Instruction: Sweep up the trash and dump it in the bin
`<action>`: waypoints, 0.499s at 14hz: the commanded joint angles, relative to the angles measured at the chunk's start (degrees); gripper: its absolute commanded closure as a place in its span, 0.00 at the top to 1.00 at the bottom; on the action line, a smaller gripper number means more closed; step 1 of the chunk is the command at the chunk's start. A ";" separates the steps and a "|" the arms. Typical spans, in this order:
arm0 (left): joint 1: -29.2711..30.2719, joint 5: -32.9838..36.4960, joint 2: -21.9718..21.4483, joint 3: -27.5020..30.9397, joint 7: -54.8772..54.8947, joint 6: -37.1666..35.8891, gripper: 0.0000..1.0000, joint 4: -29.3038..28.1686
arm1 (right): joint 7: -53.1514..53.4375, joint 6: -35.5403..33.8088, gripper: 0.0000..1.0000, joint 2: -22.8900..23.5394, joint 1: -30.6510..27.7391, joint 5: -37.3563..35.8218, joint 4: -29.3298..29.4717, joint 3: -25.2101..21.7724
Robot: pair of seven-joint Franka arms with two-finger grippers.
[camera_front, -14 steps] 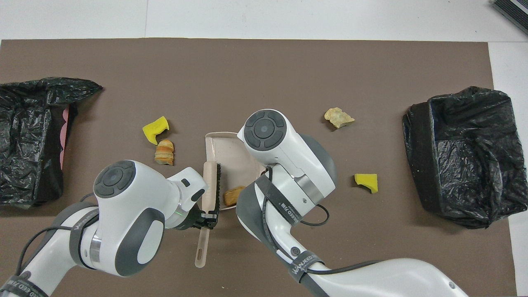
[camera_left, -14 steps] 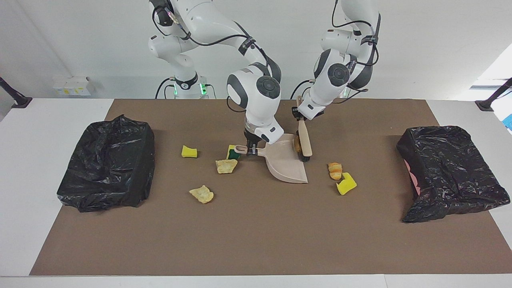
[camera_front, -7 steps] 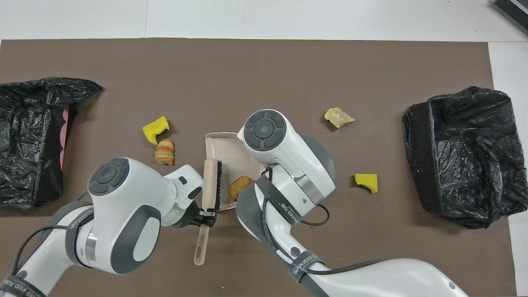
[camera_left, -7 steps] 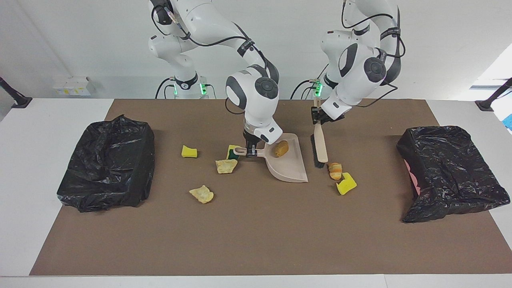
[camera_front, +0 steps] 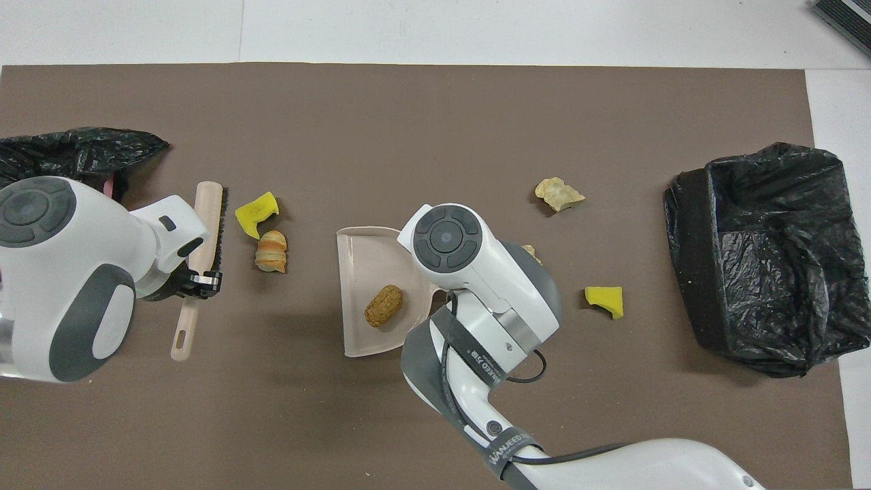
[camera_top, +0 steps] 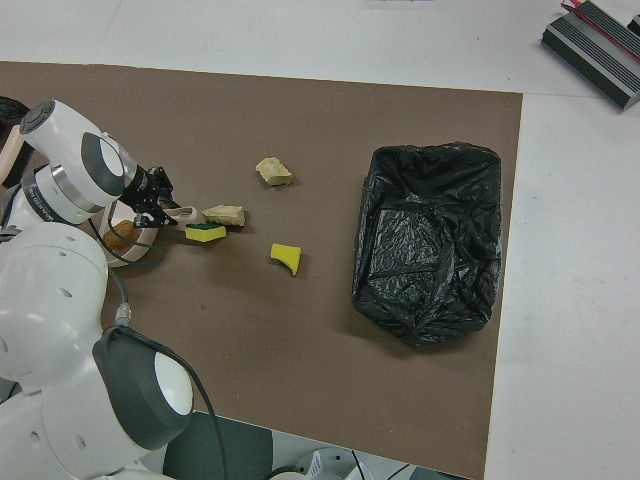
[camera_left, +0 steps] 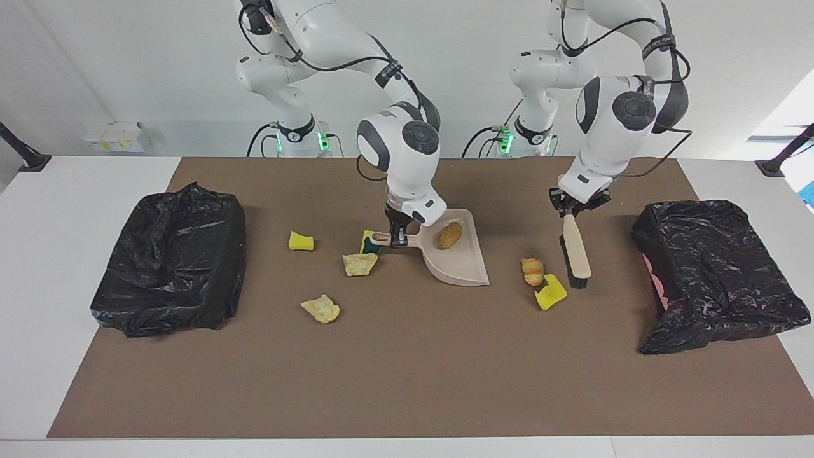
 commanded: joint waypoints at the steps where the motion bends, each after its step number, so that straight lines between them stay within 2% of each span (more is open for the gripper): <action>1: 1.46 5.62 9.83 -0.65 0.66 0.15 0.00 8.44 | -0.43 2.56 0.26 -1.14 -0.06 -1.09 -2.70 0.39; 2: 1.20 5.64 10.20 -0.74 0.66 0.15 0.00 8.28 | -0.43 2.73 0.28 -1.05 -0.06 -1.09 -2.70 0.39; 4: 0.40 5.37 9.94 -1.18 0.92 0.06 0.00 5.83 | -0.43 3.44 0.49 -1.05 -0.06 -1.09 -2.79 0.39; 7: -3.89 2.93 6.35 -1.71 2.24 0.06 0.00 -0.66 | -0.43 3.44 0.49 -0.79 0.03 -1.09 -2.79 0.39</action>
